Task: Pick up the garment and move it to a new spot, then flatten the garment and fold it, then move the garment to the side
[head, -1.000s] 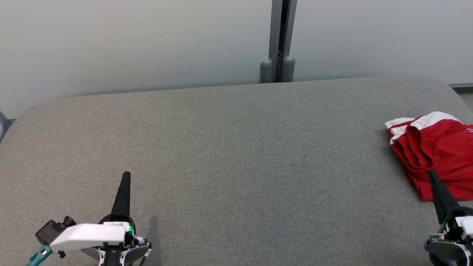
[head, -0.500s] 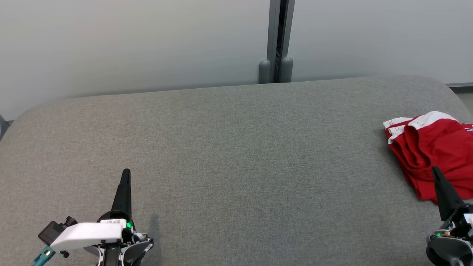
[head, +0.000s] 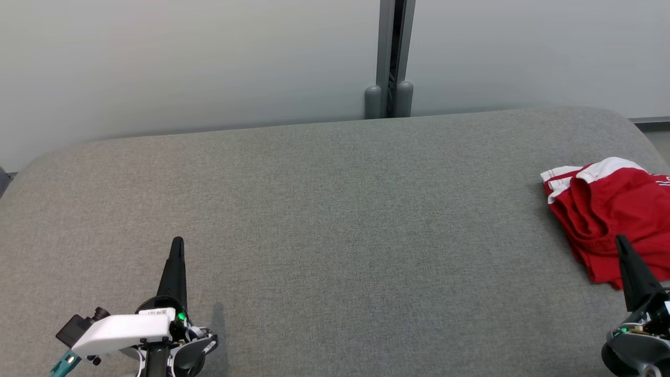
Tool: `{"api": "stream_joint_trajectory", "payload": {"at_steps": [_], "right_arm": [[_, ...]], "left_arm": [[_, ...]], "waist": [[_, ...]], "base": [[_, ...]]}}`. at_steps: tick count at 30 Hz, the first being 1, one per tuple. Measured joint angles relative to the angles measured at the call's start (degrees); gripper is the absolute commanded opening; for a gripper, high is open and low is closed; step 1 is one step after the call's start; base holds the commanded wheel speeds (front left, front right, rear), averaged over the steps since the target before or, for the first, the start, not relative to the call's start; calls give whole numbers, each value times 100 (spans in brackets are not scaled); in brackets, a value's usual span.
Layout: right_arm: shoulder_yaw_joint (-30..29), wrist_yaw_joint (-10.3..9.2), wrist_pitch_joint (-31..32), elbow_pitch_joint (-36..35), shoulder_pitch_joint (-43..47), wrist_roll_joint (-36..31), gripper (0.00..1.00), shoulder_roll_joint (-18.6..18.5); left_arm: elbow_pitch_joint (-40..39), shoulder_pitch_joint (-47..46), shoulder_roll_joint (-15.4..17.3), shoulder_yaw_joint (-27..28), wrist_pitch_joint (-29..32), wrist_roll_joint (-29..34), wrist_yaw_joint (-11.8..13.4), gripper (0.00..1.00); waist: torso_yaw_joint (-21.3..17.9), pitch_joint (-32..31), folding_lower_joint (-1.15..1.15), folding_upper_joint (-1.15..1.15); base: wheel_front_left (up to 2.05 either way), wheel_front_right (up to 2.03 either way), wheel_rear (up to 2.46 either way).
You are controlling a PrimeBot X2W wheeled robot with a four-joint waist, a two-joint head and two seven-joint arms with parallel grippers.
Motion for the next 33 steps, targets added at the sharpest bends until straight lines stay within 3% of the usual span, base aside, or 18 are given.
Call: {"api": "stream_joint_trajectory", "payload": {"at_steps": [33], "right_arm": [[-56, 0, 43, 1, -20, -22, 0, 35]], "left_arm": [[0, 0, 0, 0, -1, 0, 0, 0]], "waist": [[0, 0, 0, 0]], "base": [[0, 0, 0]]}}
